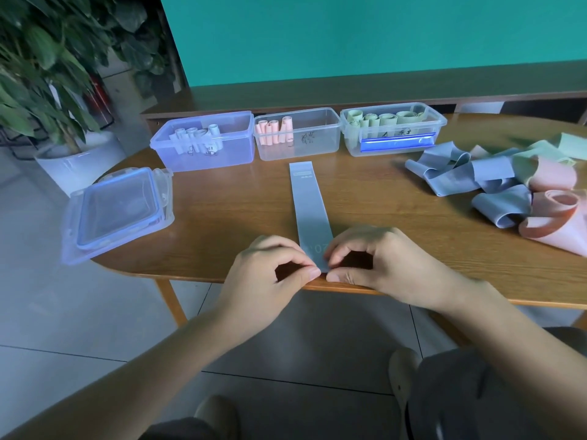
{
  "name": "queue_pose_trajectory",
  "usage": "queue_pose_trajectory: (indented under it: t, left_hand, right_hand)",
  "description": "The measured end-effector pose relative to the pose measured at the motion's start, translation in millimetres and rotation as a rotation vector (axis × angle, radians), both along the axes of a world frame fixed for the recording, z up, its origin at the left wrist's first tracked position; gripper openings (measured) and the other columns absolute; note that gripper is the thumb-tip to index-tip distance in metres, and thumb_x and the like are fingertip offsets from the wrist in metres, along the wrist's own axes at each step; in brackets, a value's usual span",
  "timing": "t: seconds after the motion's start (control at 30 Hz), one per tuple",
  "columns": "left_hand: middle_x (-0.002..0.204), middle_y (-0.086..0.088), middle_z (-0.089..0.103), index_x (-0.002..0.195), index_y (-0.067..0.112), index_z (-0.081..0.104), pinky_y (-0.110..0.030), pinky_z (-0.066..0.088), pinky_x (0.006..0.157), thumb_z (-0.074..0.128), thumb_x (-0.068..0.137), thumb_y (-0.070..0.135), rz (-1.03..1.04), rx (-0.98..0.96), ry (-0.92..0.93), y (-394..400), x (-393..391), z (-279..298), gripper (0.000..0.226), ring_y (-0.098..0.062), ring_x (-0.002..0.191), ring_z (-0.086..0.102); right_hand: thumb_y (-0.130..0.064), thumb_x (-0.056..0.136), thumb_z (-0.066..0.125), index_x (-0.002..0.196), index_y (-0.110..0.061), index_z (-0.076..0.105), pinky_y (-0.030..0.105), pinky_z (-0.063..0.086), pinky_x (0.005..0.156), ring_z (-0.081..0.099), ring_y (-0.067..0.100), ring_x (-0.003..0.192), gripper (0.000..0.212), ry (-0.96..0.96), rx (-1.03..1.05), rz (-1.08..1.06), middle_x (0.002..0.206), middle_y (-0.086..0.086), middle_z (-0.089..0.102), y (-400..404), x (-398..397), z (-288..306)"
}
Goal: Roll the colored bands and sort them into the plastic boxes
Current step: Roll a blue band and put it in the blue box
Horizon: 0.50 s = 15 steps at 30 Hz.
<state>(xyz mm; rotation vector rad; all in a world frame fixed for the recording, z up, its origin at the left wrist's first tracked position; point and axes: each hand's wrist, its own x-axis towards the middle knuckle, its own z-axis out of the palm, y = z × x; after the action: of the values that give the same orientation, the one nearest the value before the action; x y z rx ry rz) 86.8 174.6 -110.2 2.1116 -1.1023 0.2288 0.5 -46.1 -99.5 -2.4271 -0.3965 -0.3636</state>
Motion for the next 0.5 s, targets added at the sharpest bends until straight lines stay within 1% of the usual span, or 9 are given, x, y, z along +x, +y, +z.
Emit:
queue_pose_trajectory:
  t: [0.07, 0.2, 0.3, 0.4, 0.5]
  left_hand:
    - [0.097, 0.019, 0.066, 0.091, 0.027, 0.080, -0.027, 0.053, 0.081, 0.072, 0.087, 0.041, 0.006, -0.003, -0.010, 0.8, -0.3, -1.7, 0.017, -0.004, 0.098, 0.061]
    - [0.095, 0.015, 0.063, 0.090, 0.022, 0.079, -0.020, 0.049, 0.077, 0.063, 0.088, 0.050, 0.029, -0.020, -0.091, 0.9, -1.1, -4.9, 0.032, -0.005, 0.094, 0.059]
    - [0.095, 0.014, 0.060, 0.087, 0.020, 0.078, -0.016, 0.044, 0.078, 0.063, 0.089, 0.047, 0.036, -0.021, -0.111, 0.0, -1.1, -4.9, 0.031, -0.005, 0.094, 0.057]
    - [0.096, 0.014, 0.057, 0.084, 0.019, 0.076, -0.011, 0.040, 0.077, 0.068, 0.088, 0.044, 0.066, -0.003, -0.075, -1.9, 1.7, -0.8, 0.026, -0.007, 0.093, 0.056]
    - [0.096, 0.015, 0.054, 0.082, 0.020, 0.075, -0.006, 0.036, 0.076, 0.071, 0.089, 0.041, 0.094, 0.062, -0.023, -3.7, 2.6, 4.2, 0.023, -0.004, 0.094, 0.054]
  right_hand:
    - [-0.038, 0.086, 0.074, 0.096, -0.020, 0.076, 0.030, 0.052, 0.093, 0.064, 0.005, 0.104, 0.021, 0.024, 0.013, -0.018, 0.104, -0.013, 0.070, -0.9, -0.1, 0.5]
    - [-0.041, 0.088, 0.068, 0.096, -0.019, 0.076, 0.027, 0.051, 0.094, 0.063, 0.001, 0.105, 0.025, 0.034, 0.008, -0.025, 0.106, -0.015, 0.069, 0.2, 0.9, 1.6]
    - [-0.041, 0.090, 0.067, 0.093, -0.019, 0.075, 0.023, 0.048, 0.093, 0.060, 0.000, 0.107, 0.023, 0.060, 0.006, -0.036, 0.112, -0.016, 0.065, 0.0, 2.3, 1.3]
    - [-0.036, 0.091, 0.071, 0.088, -0.023, 0.074, 0.021, 0.045, 0.095, 0.057, 0.000, 0.113, 0.014, 0.138, 0.027, -0.064, 0.121, -0.018, 0.059, -2.3, 6.7, 4.8]
    - [-0.041, 0.089, 0.072, 0.082, -0.029, 0.074, 0.023, 0.045, 0.094, 0.057, 0.001, 0.112, 0.014, 0.240, 0.040, -0.092, 0.123, -0.024, 0.057, -4.9, 13.7, 10.6]
